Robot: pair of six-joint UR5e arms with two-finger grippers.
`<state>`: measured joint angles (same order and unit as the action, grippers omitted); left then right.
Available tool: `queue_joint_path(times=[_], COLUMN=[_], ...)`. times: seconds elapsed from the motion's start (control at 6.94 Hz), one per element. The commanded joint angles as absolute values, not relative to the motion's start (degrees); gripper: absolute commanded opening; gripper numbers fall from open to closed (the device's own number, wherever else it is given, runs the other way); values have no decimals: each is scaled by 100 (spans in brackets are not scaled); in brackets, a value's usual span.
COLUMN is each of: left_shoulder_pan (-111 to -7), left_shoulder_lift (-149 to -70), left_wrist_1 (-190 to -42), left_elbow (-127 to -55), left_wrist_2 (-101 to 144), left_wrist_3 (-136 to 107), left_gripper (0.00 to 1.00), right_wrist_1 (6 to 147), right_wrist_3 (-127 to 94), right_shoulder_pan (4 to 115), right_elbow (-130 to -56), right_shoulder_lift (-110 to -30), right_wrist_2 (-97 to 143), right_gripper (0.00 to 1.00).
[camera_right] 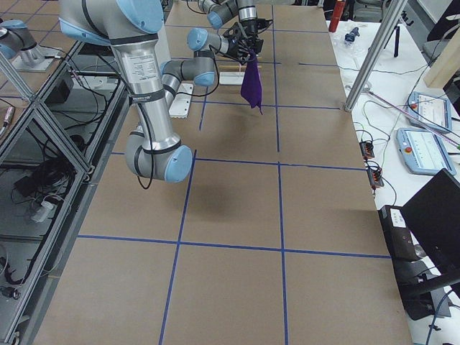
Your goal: Hang towel on rack
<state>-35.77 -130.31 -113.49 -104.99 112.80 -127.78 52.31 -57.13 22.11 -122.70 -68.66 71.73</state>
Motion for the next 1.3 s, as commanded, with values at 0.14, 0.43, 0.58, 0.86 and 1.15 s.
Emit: queue_joint_path(times=[0.14,0.43,0.58,0.86,1.15], left_shoulder_pan=[-3586,-3813,-3919,-3981,-4025], left_shoulder_lift=[-13008,-13008,-12956,-12685,-12062], left_wrist_1=[-11364,-11364,-11364,-11364,-11303], left_elbow=[-10529,-10529,-10555,-10835,-11389], left_wrist_2=[11241,11241,11259,11302,11320], left_wrist_3=[-12744,-12587,-12238,-11369,-9957], left_gripper=[0,0,0,0,0], right_wrist_1=[5229,5334,5526,6588,7538], right_wrist_3=[-5713,-5712,-5852,-6108,-5881], right_shoulder_pan=[2215,2206,2232,2844,3678], right_elbow=[-12270,-12261,-12243,-12252,-12017], right_shoulder_lift=[-6855,-6873,-7004,-7022,-7049], right_wrist_2=[7181,7251,7564,8792,9987], right_gripper=[0,91,100,100,100])
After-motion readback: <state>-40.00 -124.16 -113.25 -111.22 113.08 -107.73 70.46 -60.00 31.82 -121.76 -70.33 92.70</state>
